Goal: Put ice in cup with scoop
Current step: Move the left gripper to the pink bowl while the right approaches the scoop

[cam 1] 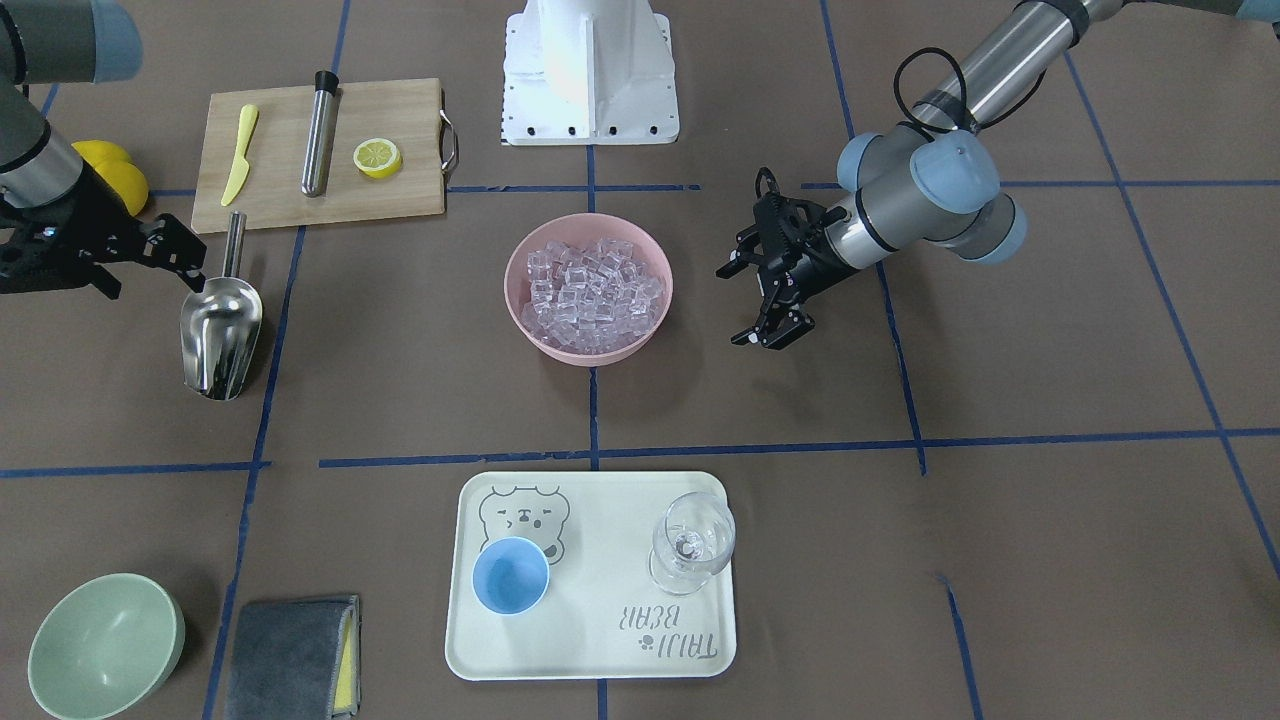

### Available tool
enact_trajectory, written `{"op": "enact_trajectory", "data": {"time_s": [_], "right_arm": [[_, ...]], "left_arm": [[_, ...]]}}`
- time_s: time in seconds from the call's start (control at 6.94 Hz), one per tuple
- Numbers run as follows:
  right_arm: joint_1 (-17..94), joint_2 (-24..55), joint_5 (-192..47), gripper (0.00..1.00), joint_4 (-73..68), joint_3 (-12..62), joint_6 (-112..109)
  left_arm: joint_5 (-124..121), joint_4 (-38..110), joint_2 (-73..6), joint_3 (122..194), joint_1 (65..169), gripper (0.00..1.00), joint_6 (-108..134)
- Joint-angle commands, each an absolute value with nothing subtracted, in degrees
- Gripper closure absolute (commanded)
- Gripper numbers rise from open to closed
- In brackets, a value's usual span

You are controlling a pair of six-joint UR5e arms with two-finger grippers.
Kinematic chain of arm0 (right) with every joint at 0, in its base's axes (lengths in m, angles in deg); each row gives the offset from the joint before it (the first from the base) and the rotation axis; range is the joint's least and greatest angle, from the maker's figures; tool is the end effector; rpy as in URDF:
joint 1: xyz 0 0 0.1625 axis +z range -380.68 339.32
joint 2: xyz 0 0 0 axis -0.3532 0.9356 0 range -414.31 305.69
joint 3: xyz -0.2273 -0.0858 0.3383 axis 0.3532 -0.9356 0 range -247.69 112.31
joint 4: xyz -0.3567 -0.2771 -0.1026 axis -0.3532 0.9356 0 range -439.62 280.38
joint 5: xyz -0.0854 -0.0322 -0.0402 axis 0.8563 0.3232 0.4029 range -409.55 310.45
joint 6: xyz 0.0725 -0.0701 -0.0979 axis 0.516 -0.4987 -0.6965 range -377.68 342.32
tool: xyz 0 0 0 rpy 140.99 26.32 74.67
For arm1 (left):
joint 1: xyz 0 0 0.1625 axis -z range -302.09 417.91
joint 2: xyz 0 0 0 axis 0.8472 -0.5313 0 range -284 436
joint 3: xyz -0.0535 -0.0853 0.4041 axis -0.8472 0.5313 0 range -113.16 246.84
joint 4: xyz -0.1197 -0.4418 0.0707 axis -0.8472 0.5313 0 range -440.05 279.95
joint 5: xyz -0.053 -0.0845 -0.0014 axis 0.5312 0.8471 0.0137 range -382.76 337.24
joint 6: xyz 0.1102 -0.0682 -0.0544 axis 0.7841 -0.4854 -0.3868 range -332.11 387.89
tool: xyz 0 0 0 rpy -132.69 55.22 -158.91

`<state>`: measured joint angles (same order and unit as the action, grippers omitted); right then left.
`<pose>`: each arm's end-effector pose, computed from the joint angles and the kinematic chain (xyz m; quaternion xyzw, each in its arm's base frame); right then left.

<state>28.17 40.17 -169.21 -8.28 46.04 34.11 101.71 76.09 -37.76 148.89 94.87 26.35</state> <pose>-0.3074 -0.4485 0.4666 0.0408 -0.3943 0.0020 0.9181 0.5456 -0.4779 0.3402 0.4540 0.4860 0.4882 0.5651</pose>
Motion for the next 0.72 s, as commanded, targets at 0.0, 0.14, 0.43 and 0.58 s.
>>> {"op": "enact_trajectory", "data": {"time_s": [0.0, 0.14, 0.43, 0.58], "right_arm": [[22.67, 43.86, -165.58, 0.00, -15.45, 46.30, 40.66], [21.17, 43.86, -164.70, 0.00, -15.46, 46.30, 41.64], [20.54, 43.95, -164.60, 0.00, -15.46, 46.39, 42.00], [20.54, 43.95, -164.60, 0.00, -15.46, 46.48, 42.00]], "left_arm": [[101.61, 76.04, -38.16, 148.84, 94.30, 0.00, 25.96], [98.30, 76.04, -39.82, 147.62, 92.47, 0.00, 25.87], [94.75, 76.13, -41.41, 147.09, 88.95, 0.00, 25.70], [94.23, 76.48, -42.20, 146.21, 87.98, 0.00, 25.70]]}}
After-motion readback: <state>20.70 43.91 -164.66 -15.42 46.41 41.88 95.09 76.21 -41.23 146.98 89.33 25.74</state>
